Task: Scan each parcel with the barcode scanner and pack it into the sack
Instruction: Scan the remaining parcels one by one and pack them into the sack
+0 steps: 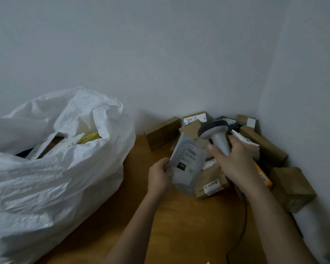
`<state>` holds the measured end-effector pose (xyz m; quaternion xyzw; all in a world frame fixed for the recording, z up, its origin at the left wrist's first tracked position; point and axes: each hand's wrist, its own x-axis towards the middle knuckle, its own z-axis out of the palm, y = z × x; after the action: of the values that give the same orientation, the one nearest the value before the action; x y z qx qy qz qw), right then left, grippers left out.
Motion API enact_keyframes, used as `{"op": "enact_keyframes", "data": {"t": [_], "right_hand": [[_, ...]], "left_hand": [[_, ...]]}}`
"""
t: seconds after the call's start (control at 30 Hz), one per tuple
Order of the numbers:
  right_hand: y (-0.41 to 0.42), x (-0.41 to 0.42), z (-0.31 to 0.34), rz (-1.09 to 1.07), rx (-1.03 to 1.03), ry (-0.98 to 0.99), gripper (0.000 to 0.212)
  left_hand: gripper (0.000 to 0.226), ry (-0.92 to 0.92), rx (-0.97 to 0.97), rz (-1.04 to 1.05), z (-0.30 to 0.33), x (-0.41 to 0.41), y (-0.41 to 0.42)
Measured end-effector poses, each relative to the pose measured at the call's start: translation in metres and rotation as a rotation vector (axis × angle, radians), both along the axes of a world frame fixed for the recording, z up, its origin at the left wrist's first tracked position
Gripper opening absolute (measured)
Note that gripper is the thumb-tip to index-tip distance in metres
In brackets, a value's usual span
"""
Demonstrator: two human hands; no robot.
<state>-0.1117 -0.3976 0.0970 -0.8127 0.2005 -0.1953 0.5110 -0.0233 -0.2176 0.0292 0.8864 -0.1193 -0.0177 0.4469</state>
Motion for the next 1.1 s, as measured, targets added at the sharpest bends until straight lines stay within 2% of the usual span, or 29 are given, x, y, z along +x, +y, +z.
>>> {"op": "enact_keyframes", "data": {"t": [0.13,0.27,0.4,0.67,0.97,1.1], "right_hand": [[0.003,-0.007,0.014,-0.026,0.394,0.018,0.029],[0.012,-0.017,0.032,0.034,0.591,0.04,0.024],[0.019,-0.028,0.046,0.12,0.537,0.061,0.026],[0.03,-0.045,0.073,0.172,0.388,0.041,0.028],[0.037,-0.055,0.08,0.185,0.357,-0.007,0.03],[0.04,-0.052,0.074,0.155,0.377,-0.045,0.029]], "left_hand": [[0.028,0.333,-0.424,0.21,-0.003,0.0,0.009],[0.027,0.523,-0.619,0.357,-0.008,0.0,0.01],[0.019,0.609,-0.695,0.426,-0.013,0.001,0.01],[0.026,0.613,-0.696,0.465,-0.013,-0.002,0.014],[0.033,0.62,-0.685,0.448,-0.008,-0.007,0.017],[0.034,0.506,-0.67,0.41,0.004,-0.01,0.021]]}}
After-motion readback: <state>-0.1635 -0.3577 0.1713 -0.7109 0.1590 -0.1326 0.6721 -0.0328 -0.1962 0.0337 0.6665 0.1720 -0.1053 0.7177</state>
